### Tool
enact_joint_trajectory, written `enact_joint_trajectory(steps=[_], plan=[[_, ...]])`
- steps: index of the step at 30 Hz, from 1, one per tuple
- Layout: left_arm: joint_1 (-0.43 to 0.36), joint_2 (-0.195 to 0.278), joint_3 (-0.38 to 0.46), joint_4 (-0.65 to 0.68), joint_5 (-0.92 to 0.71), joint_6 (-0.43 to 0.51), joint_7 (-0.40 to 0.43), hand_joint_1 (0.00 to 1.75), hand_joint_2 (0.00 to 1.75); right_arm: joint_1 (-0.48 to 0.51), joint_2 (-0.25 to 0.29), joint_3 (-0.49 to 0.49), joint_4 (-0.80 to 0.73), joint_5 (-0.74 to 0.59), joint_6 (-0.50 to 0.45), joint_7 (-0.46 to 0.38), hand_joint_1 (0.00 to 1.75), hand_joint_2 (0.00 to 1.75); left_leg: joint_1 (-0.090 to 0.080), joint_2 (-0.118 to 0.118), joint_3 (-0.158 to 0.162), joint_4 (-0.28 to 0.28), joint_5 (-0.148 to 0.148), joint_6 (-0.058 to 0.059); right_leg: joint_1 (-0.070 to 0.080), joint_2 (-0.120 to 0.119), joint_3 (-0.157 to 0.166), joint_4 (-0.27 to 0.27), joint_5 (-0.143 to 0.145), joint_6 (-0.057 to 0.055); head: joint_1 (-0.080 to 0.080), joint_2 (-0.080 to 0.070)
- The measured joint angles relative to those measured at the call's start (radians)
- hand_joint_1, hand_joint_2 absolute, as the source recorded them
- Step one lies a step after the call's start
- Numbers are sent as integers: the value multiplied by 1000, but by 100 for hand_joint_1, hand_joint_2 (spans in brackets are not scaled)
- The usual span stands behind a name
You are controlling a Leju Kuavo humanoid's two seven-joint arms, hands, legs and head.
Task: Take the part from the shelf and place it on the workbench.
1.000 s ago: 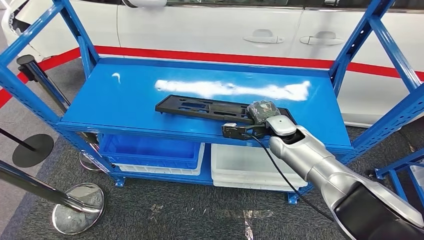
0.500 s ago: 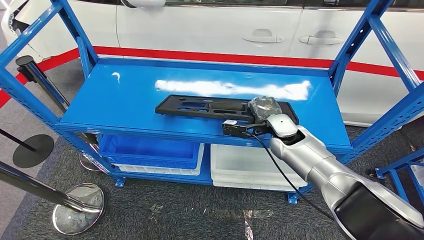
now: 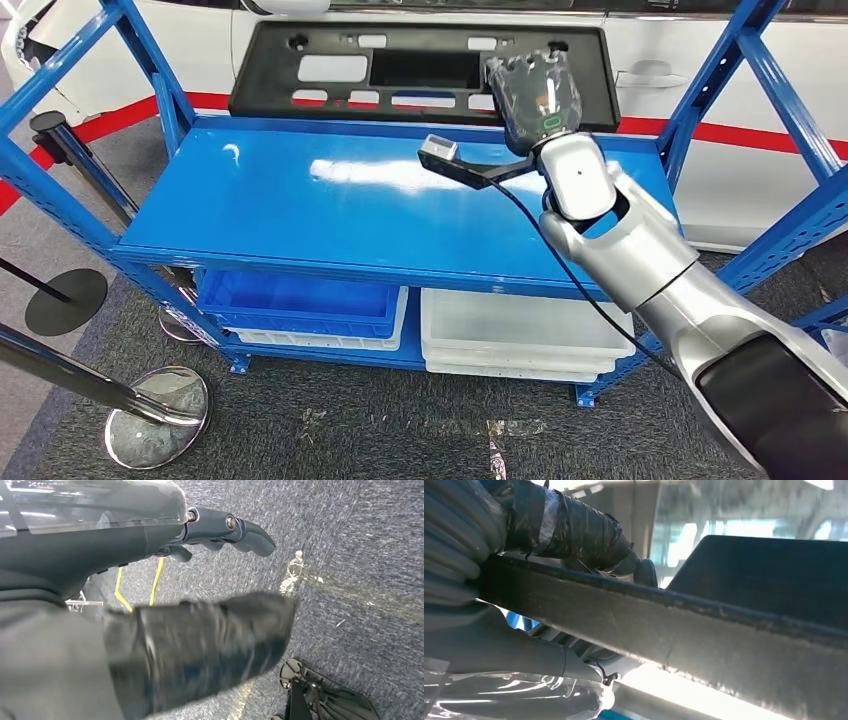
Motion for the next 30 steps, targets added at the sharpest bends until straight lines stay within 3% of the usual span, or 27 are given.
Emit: enact_joint_trajectory(steps=[10,23,27,30], plan=[[0,0,0,0,1,-1,9,0,175,-62,-53,-51,-234,-3,67,3,175,175,0,0,1,0,0,0,0,1,0,-1,0,0,0,0],[0,0,0,0,2,-3,9,0,175,-62,-84,-56,-336,-10,73,3,175,175,0,0,1,0,0,0,0,1,0,0,0,0,0,0],[0,0,0,0,15,-20,-16,0,175,-63,-87,-56,-354,-94,122,-19,175,175,0,0,1,0,0,0,0,1,0,0,0,0,0,0],[0,0,1,0,31,-36,-36,0,175,-68,-88,-56,-374,-223,210,-53,175,175,0,0,1,0,0,0,0,1,0,0,0,0,0,0]])
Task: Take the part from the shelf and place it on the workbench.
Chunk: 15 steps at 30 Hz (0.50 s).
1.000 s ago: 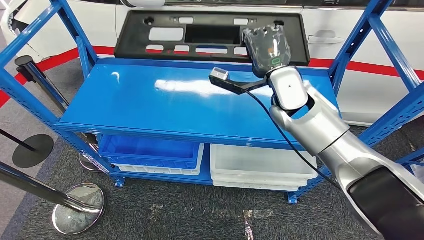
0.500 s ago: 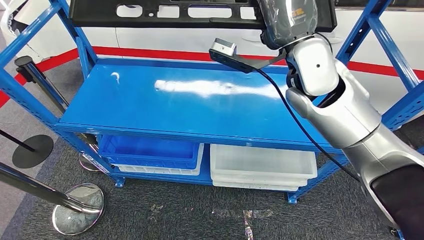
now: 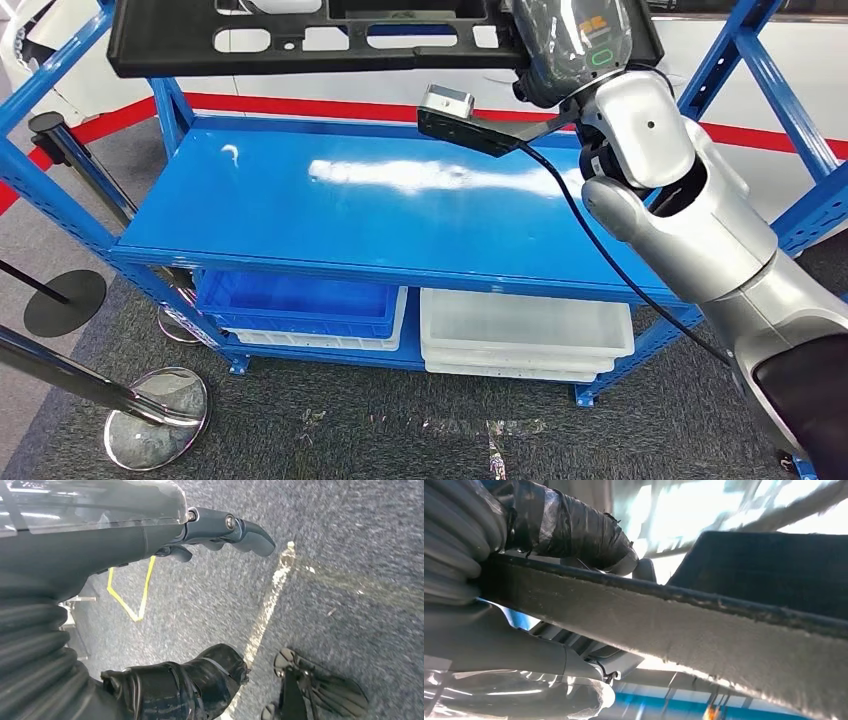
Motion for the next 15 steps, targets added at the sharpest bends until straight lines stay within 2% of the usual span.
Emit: enact_joint_trajectory(steps=[3,6,15], plan=[[0,0,2,0,12,-11,-9,0,175,-7,0,0,-20,-117,84,-26,175,175,0,0,0,0,0,0,0,0,0,0,0,0,0,0],[0,0,3,0,18,-23,-15,0,175,-7,0,1,-35,-174,131,-42,175,175,0,0,0,-1,0,0,0,0,0,0,0,0,0,0],[0,0,3,0,22,-35,-15,0,175,-1,0,15,-63,-223,164,-56,175,175,0,0,0,-1,0,0,0,0,0,0,0,0,0,0]])
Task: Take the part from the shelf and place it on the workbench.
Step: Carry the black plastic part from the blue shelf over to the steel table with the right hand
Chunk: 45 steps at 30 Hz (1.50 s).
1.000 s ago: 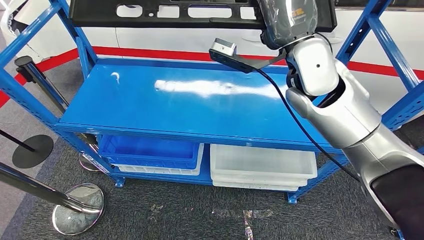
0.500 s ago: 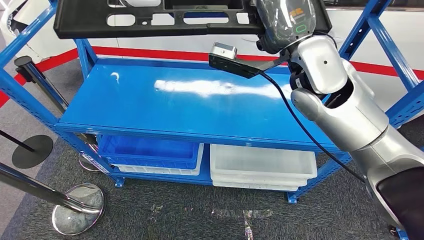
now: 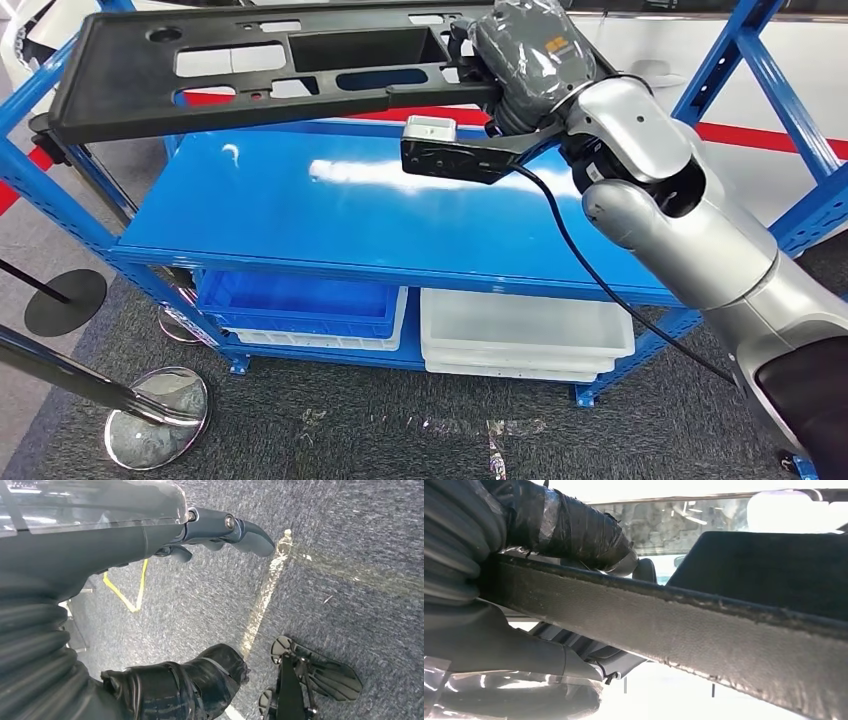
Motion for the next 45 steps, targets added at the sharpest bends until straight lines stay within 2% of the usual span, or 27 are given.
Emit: enact_joint_trajectory(steps=[34,38,41,43,45], plan=[[0,0,0,0,-32,16,1,0,175,33,-56,39,-85,58,-14,2,175,175,-2,0,0,2,-1,1,-3,0,0,0,0,0,0,0],[0,0,0,0,-33,25,12,0,175,42,-59,39,-87,59,-14,3,175,175,-3,0,-1,5,-3,4,-4,0,0,0,0,1,0,0],[0,0,0,0,-33,27,14,0,175,45,-59,39,-87,60,-14,4,175,175,-6,0,-3,9,-5,10,-7,0,0,-1,0,7,0,0],[0,0,0,0,-33,27,14,0,175,46,-59,39,-89,60,-14,4,175,175,-8,0,-4,9,-3,17,-9,0,2,-4,2,14,0,0],[-1,0,0,0,-33,28,14,0,175,46,-62,39,-92,61,-14,4,175,175,-3,3,4,-7,9,28,-8,0,3,-4,-1,22,1,0]])
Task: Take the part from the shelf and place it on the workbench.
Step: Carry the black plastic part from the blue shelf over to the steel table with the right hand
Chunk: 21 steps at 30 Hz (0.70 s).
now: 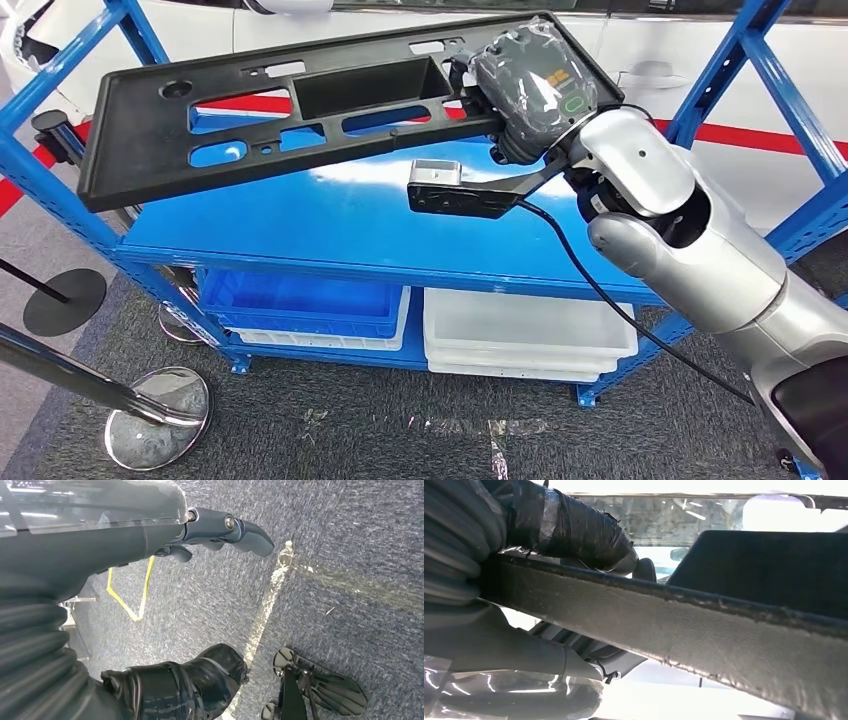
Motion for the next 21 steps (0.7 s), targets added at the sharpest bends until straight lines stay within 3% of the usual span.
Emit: enact_joint_trajectory(steps=[2,4,5,6,7,9,11,14,16,17,19,21], plan=[[-1,0,0,0,0,0,0,0,175,-1,-5,0,-2,1,0,3,175,175,7,4,8,-19,13,10,0,-3,-20,51,-41,6,3,0],[-2,-1,0,0,-1,-2,0,0,175,1,-9,0,-4,1,1,7,175,175,8,6,8,-20,16,13,-5,-5,-71,173,-106,12,5,0],[-2,-1,0,0,-1,-2,0,0,175,3,-12,0,-5,1,1,9,175,175,9,6,6,-18,15,13,-8,-6,-96,231,-125,16,5,0],[-2,-2,0,0,-2,-2,0,0,175,5,-16,0,-5,0,1,10,175,175,11,6,4,-16,15,12,-13,-6,-108,259,-126,21,5,0],[-2,-3,0,0,-2,-2,0,0,175,7,-19,0,-5,0,0,11,175,175,14,5,3,-12,13,10,-17,-7,-102,251,-108,25,5,0],[-1,-4,0,0,-3,-2,0,0,175,8,-25,0,-6,0,0,12,175,175,21,4,-2,1,7,0,-28,-10,-46,140,-50,38,6,0],[-1,-5,0,0,-5,0,0,0,175,8,-29,-1,-8,0,0,12,175,175,21,1,-15,18,1,-16,-29,-8,0,51,-21,41,9,0],[-1,-6,0,1,-10,0,1,0,175,10,-31,-1,-12,0,-1,11,175,175,19,-4,-29,28,9,-39,-25,-3,-7,44,-19,18,9,0],[0,-7,0,1,-11,-1,2,0,175,12,-33,-1,-12,1,-1,12,175,175,22,-1,-42,46,-10,-46,-24,-4,-17,41,-10,0,7,0],[1,-7,0,1,-11,-2,3,0,175,12,-34,-1,-12,2,-1,12,175,175,23,1,-55,78,-39,-48,-24,-4,-22,39,-4,-9,5,0],[0,-8,0,1,-11,-2,3,0,175,12,-34,-1,-12,5,-1,12,175,175,22,4,-96,194,-119,-48,-19,-4,-36,38,8,-23,3,0],[-1,-8,0,1,-11,-2,1,0,175,13,-34,-1,-11,7,-1,11,175,175,17,3,-122,293,-165,-45,-10,-5,-53,38,21,-31,3,0]])
